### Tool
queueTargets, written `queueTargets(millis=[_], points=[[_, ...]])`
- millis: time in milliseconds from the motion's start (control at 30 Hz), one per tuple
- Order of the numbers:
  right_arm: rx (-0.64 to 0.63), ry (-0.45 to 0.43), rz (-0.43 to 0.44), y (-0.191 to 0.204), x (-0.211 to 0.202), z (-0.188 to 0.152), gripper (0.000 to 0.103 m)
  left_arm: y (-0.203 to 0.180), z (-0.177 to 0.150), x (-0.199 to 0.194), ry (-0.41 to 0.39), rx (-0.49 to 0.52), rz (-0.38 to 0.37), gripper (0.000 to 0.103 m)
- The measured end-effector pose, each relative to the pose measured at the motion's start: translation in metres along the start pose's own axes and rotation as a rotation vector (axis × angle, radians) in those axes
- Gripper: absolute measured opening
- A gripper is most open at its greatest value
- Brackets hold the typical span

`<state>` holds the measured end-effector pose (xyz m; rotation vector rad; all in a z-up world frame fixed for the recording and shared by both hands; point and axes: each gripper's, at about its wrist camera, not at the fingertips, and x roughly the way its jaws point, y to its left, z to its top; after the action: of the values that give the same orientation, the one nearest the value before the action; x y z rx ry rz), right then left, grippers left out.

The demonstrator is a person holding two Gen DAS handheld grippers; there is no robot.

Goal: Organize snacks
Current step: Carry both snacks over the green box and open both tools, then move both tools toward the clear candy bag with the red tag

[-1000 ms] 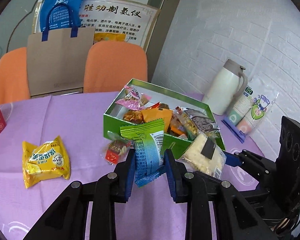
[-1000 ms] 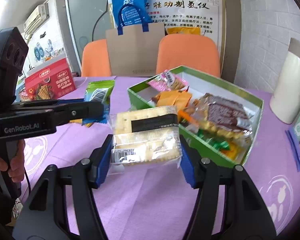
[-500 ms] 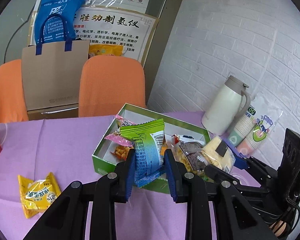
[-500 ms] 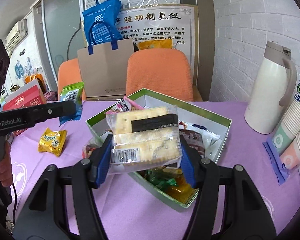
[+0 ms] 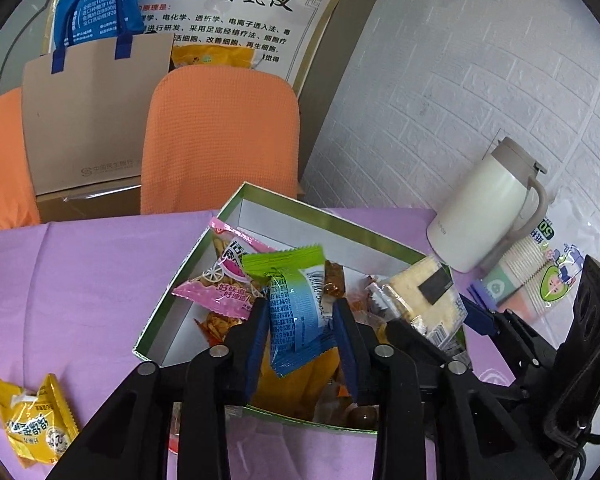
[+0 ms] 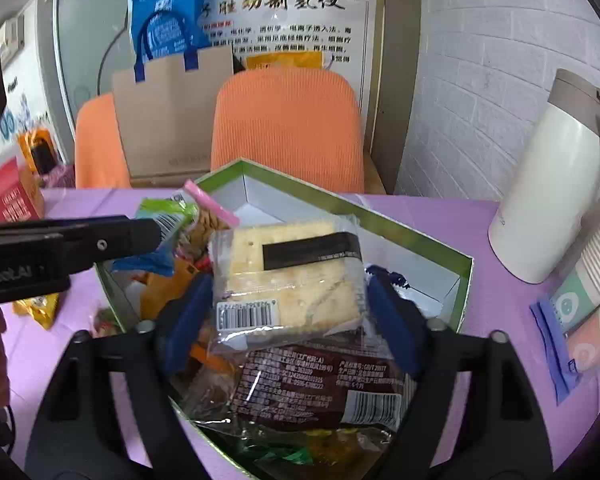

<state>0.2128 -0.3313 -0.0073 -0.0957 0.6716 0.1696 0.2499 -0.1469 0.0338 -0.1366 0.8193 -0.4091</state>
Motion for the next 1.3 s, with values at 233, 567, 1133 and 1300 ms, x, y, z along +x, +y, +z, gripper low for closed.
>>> queueTargets(millis=[233,567,1133,1300], points=[[-0.006,-0.009,-0.013,-0.005,-0.007,-0.019,0.102,0.02,-0.018,0.007,0.034,-0.031,0.063,0.081],[0.022,-0.066,0.006,-0.002,-0.045,-0.019,0.102,0.015,-0.025,-0.025,0.0,-0.018,0.067,0.081],[0.006,-0.074,0.091,0.033,-0.096,-0.072,0.102,0.001,-0.088,-0.097,-0.056,0.024,0.105,0.082],[0.0,-0.032,0.12,0.044,-0.086,-0.08,0.102,0.02,-0.111,-0.099,-0.038,-0.045,0.108,0.082]])
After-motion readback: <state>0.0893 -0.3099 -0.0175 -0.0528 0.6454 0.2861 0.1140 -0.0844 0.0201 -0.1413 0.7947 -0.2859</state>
